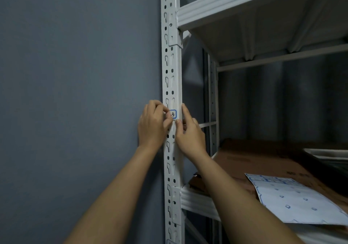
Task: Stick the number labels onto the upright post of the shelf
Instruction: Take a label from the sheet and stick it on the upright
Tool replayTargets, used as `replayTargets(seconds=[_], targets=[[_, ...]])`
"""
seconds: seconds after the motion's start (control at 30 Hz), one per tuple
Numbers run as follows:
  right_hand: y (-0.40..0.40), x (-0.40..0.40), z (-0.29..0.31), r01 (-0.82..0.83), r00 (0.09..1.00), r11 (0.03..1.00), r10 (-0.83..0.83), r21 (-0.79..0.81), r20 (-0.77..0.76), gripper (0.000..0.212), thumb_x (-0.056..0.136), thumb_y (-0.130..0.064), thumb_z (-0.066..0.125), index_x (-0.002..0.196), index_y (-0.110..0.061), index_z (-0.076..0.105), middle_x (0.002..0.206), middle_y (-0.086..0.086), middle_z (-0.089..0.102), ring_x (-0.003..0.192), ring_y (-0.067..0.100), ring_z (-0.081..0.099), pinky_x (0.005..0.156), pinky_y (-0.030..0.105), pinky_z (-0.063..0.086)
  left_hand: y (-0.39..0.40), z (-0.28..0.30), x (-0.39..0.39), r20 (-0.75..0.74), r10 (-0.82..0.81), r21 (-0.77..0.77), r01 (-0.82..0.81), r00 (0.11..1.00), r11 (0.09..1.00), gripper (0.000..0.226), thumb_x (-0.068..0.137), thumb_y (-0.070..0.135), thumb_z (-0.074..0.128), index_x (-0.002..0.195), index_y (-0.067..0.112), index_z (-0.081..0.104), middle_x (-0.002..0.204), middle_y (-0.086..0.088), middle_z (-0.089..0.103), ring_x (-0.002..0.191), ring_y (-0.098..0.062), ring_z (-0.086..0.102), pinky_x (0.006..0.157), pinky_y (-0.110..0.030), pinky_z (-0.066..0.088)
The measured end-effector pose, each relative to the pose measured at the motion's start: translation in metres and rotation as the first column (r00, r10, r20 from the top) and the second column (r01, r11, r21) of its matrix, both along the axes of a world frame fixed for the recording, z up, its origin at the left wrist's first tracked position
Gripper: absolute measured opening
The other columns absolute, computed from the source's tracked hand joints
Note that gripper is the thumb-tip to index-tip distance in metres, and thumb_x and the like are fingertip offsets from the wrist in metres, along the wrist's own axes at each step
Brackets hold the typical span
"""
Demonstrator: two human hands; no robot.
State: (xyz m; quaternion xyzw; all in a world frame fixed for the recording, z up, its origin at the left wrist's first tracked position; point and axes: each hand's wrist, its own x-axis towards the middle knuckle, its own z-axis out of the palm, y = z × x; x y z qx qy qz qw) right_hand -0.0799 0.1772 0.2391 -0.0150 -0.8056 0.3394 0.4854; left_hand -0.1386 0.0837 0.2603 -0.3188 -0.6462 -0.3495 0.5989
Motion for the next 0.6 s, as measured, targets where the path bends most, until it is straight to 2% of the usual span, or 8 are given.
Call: replayTargets(seconds=[0.13, 0.6], targets=[[0.0005, 0.0007, 0.0004, -0.01, 1.0, 1.0, 0.01, 0.001, 0.01, 0.054, 0.101, -0.038, 0.039, 0.15, -0.044, 0.018, 0.122, 0.004, 0.052, 0.103, 0.027, 0.059, 0.091, 0.047, 0.049, 0.0009, -0.0034, -0.0021, 0.047, -0.077, 0.03, 0.076, 0.996, 0.997, 0.004, 0.083, 0.012, 0.064, 0.084, 0.008, 0.063, 0.098, -0.003, 0.054, 0.087, -0.016, 0.051, 0.065, -0.028, 0.037], [-0.0013, 0.0018, -0.0002, 0.012, 1.0, 1.0, -0.012, 0.007, 0.015, 0.053, 0.101, -0.038, 0.037, 0.15, -0.042, 0.018, 0.125, 0.005, 0.051, 0.106, 0.027, 0.059, 0.092, 0.045, 0.048, -0.0023, -0.0063, -0.0054, 0.101, -0.116, -0.005, 0.118, 0.988, 0.993, 0.01, 0.085, 0.019, 0.059, 0.09, 0.012, 0.062, 0.102, -0.002, 0.052, 0.093, -0.017, 0.054, 0.069, -0.027, 0.04]])
